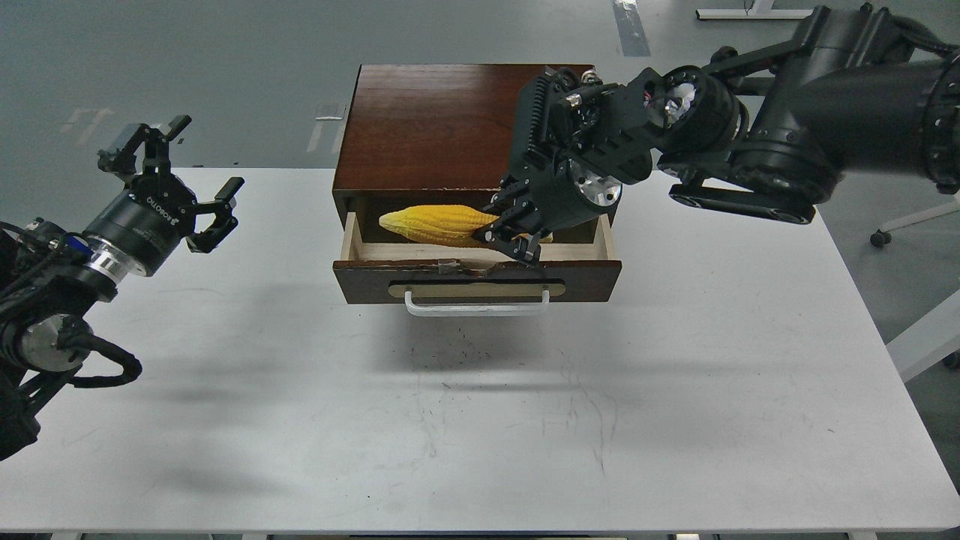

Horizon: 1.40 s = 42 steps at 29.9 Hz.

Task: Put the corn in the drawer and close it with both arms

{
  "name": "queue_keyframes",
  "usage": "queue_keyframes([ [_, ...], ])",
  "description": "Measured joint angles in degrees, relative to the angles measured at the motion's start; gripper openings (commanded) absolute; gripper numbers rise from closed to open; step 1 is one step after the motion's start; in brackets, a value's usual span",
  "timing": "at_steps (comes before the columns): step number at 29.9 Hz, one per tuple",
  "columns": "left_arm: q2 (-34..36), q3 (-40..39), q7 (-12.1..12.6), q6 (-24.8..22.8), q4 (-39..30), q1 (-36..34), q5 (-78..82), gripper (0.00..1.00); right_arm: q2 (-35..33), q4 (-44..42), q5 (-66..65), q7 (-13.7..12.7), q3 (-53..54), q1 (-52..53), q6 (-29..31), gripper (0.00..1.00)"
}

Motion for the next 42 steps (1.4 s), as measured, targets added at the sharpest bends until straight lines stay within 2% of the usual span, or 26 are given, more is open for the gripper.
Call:
queue_keyframes([
  [2, -0.01, 0.04, 0.00, 0.00, 0.00, 0.00, 0.00, 1.00, 0.00, -0.71, 0.00, 0.00, -0.02, -0.65, -0.14, 0.44],
  [9, -0.01, 0.14, 0.00, 0.00, 0.00, 0.06, 0.00, 1.00, 0.14, -1.23, 0.07, 0.00, 0.00, -1.16, -0.74, 0.68],
  [19, 0.16, 0.14, 0.00, 0.00, 0.00, 0.10, 0.00, 1.00, 0.21, -0.83, 0.68, 0.00, 0.29, -0.71, -0.86, 0.76],
  [23, 0.27, 0.14, 0.00, 0.00, 0.01, 0.10, 0.00, 1.00, -1.33, -0.81, 2.31, 0.00, 2.18, 0.52, -0.95, 0.92],
  [26, 0.28, 0.11, 0.00, 0.00, 0.01, 0.10, 0.00, 1.00, -4.83, -0.84, 7.37, 0.00, 4.95, 1.47, -0.79, 0.96],
  [33, 0.28, 0.11, 0.00, 0.00, 0.01, 0.10, -0.01, 1.00, -16.32, -0.07, 26.06, -0.01, 12.05, -1.67, -0.63, 0.96],
  [39, 0.09, 0.13, 0.00, 0.00, 0.01, 0.19, -0.01, 1.00, -27.95, 0.83, 41.60, 0.00, 28.45, -16.95, -0.63, 0.96],
  [42, -0.12, 0.15, 0.00, 0.00, 0.00, 0.20, -0.01, 1.00, -32.68, 0.87, 47.69, -0.01, 41.25, -29.17, -0.50, 0.98],
])
